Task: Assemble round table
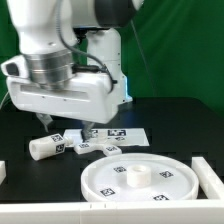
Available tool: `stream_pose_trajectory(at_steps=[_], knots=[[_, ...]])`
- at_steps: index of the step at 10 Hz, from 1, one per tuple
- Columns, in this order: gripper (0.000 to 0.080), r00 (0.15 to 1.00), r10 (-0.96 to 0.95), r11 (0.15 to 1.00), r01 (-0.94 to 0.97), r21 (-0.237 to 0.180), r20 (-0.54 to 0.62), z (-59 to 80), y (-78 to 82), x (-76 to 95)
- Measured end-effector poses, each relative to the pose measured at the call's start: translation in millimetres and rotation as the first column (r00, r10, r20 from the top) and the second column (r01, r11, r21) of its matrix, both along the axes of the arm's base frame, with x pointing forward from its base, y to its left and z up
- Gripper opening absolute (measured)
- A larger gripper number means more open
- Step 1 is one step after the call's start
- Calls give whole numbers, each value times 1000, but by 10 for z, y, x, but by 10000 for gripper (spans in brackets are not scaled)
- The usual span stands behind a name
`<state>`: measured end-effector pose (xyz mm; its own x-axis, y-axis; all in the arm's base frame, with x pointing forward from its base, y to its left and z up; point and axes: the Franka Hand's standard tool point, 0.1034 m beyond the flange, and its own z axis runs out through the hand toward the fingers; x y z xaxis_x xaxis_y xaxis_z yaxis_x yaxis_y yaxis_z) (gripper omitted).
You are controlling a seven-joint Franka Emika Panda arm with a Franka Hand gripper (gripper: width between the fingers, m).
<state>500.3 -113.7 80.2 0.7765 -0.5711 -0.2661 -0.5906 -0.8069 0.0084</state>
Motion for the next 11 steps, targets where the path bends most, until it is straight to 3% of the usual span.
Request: stream_pose_trajectory(at_steps=[1, 2, 5, 6, 8, 11], knots=[[649, 996, -92, 996, 92, 9, -8, -27, -54, -12], [649, 993, -114, 994, 114, 1, -14, -33, 8, -2], [649, 995, -97, 995, 97, 15, -37, -41, 8, -28], [649, 998, -19, 994, 25, 104, -59, 21, -131, -73], [649, 975, -14, 968, 69, 243, -223, -35, -402, -242], [649, 920, 30, 936, 111, 334, -391, -83, -420, -300]])
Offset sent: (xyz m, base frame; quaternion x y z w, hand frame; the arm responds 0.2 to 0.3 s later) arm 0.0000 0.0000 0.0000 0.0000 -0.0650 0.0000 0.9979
